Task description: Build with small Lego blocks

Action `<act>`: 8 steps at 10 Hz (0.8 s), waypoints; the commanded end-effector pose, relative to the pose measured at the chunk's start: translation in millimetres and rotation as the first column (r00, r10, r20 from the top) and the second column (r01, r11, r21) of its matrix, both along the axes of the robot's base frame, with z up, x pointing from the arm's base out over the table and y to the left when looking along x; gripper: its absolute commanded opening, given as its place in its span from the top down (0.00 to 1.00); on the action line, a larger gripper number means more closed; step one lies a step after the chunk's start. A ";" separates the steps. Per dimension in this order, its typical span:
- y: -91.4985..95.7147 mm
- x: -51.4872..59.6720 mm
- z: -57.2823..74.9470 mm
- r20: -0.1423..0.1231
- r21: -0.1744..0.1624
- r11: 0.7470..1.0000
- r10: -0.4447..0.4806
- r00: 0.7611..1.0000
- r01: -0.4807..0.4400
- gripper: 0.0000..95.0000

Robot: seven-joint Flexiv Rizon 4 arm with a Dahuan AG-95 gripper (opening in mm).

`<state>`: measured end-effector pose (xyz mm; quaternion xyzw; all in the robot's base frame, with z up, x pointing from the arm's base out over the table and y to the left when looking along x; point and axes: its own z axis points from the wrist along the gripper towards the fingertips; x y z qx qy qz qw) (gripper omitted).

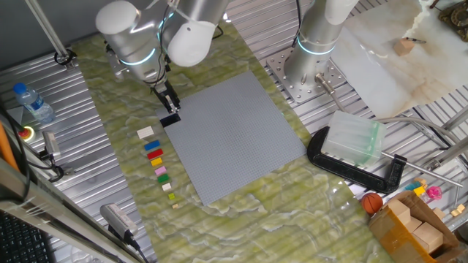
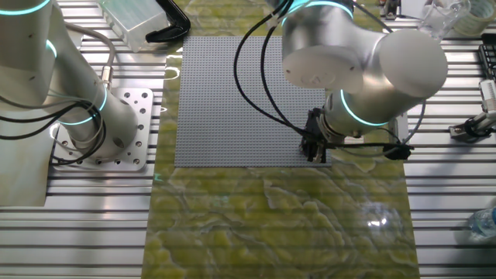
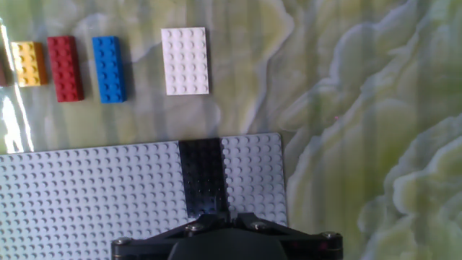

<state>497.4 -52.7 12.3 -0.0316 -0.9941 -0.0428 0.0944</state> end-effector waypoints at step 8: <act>11.6 11.2 19.0 0.014 0.000 1.000 0.023 1.000 -0.023 1.00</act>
